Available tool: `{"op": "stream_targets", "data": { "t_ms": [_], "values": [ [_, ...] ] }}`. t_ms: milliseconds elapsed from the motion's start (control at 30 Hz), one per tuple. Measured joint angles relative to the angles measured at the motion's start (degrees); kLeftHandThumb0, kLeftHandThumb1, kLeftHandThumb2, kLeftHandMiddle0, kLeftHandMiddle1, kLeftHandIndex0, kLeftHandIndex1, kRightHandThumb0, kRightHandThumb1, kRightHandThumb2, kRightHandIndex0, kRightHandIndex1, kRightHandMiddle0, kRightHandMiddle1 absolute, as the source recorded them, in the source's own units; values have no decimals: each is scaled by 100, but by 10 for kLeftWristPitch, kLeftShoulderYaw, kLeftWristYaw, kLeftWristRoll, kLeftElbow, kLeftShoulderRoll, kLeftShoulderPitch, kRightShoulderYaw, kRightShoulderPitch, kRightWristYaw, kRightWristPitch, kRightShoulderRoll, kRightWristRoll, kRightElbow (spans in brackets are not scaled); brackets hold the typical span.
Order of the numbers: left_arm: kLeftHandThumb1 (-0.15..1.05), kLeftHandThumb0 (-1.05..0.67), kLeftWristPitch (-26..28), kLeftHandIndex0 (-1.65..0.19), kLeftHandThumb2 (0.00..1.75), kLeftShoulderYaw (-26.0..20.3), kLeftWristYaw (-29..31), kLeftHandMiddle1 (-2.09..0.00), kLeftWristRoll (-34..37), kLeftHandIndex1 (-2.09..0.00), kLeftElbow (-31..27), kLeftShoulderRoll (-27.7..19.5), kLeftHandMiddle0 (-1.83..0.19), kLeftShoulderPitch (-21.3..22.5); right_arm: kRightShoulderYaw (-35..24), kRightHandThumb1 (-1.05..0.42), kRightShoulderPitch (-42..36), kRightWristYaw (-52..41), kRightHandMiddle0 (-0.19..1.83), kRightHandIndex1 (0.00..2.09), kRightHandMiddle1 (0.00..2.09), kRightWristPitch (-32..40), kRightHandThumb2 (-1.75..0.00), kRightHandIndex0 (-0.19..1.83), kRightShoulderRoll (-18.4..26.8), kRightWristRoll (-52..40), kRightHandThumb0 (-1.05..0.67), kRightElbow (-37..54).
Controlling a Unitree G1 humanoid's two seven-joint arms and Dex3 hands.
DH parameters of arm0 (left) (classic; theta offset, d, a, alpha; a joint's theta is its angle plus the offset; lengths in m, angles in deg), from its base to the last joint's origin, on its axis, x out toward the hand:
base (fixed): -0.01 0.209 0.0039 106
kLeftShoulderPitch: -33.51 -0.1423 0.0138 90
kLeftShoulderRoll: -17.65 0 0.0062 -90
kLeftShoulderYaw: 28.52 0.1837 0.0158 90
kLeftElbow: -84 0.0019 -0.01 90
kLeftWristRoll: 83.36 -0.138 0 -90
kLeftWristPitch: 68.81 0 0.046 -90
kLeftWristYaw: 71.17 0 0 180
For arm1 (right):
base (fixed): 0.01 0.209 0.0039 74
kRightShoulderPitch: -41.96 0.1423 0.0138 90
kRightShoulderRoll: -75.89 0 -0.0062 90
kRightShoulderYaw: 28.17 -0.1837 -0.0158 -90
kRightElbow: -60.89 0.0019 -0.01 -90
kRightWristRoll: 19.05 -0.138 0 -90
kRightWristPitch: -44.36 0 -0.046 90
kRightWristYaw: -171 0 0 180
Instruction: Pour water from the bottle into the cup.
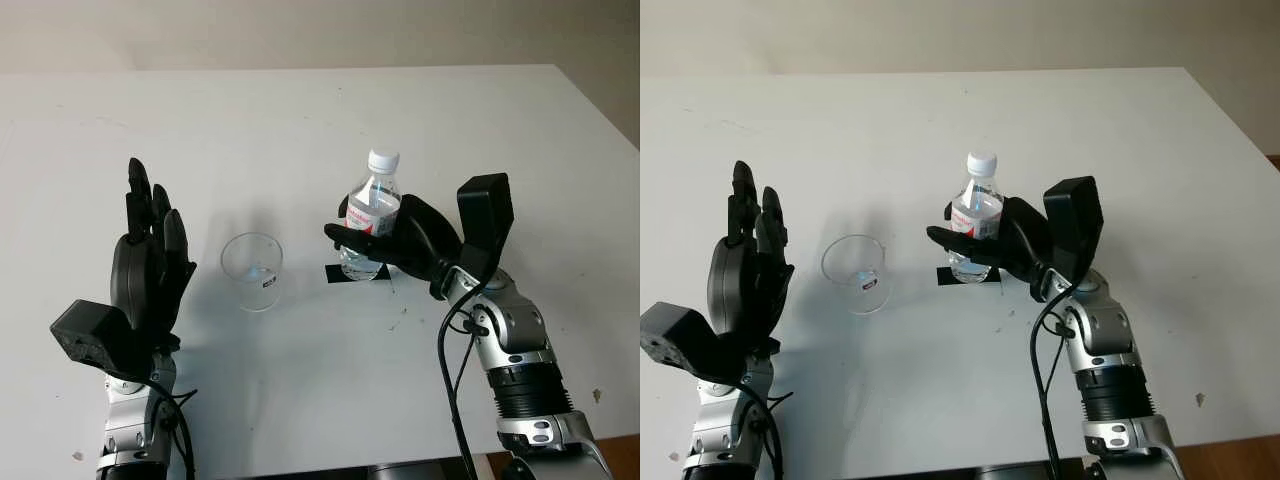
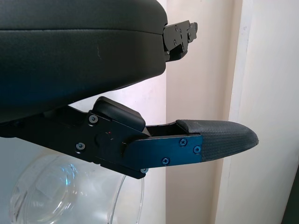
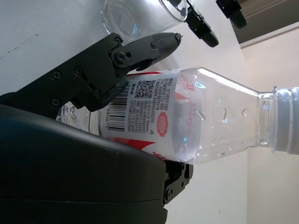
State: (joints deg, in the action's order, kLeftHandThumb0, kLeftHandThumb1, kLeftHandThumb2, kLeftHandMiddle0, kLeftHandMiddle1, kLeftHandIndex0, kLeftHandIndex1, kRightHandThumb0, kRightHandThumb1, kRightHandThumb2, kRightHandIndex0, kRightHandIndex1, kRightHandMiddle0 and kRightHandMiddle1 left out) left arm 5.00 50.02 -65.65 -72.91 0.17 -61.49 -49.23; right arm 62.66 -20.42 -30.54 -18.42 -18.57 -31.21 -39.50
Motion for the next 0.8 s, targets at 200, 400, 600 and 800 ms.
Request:
{"op": "stream_targets", "data": {
  "t_ms": [200,400,600,800],
  "values": [
    [105,-95,0,19,55,0,0,0,0,0,0,0,16,0,11,-105,-1,1,19,209,209,-10,-31,105,-4,13,-24,1],
    [105,-96,-1,19,54,-1,-2,0,0,0,0,-1,15,0,25,-105,-12,5,6,209,209,-13,-29,85,-5,30,-26,19],
    [105,-94,-1,19,55,-2,4,0,0,0,1,-2,15,0,39,-104,-35,-6,-18,209,209,-61,-10,33,-4,51,-39,24],
    [105,-95,-1,19,53,-3,6,0,1,0,1,-2,16,0,45,-96,-59,-16,-19,166,170,-93,-5,-18,-4,62,-57,16]
  ]
}}
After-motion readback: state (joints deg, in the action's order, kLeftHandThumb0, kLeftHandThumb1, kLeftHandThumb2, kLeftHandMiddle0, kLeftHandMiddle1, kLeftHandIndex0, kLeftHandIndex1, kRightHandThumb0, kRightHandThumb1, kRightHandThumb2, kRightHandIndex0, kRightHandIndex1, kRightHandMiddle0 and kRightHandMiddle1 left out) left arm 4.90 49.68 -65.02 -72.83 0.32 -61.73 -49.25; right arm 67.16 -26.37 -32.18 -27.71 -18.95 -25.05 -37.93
